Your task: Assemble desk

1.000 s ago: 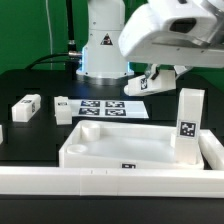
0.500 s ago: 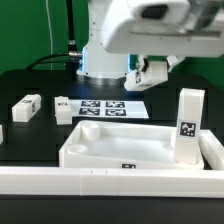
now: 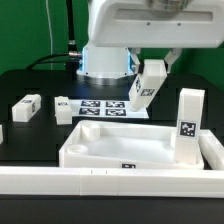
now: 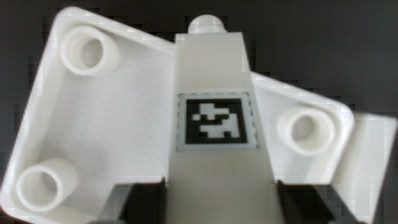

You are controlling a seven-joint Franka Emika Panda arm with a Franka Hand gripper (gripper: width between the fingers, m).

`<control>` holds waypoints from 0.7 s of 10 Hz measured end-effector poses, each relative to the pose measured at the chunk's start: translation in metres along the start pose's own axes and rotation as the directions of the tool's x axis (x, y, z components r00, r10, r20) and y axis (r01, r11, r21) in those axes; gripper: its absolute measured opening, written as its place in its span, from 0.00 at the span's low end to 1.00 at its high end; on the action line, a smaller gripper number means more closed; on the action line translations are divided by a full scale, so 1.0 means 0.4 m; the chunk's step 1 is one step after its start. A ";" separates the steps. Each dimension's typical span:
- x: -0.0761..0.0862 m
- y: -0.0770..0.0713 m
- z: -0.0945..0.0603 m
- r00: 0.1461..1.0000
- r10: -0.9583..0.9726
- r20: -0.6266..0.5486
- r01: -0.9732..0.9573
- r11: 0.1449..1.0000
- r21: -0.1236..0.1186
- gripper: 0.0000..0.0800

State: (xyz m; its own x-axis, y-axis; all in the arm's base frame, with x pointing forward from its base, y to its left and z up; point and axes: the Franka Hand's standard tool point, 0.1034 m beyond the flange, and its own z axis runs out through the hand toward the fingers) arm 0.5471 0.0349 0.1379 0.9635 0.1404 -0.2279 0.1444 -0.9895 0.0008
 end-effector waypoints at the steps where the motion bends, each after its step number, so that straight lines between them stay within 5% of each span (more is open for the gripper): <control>1: 0.010 0.031 -0.036 0.997 0.072 -0.034 -0.069 0.995 0.072 0.36; 2: 0.031 0.055 -0.059 0.989 0.101 -0.112 -0.089 0.990 0.108 0.36; 3: 0.041 0.072 -0.071 0.970 0.126 -0.208 -0.105 0.989 0.109 0.36; 7: 0.053 0.088 -0.059 0.889 0.133 -0.439 -0.117 0.991 0.063 0.36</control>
Offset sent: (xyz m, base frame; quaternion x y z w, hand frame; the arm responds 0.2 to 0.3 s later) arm 0.0000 0.0000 0.0000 0.0000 0.1938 0.0000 0.9810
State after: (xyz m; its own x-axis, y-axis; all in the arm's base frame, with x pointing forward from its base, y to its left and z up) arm 0.5777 0.0040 0.1561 0.9744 0.0083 0.2249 0.0164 -0.9993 -0.0342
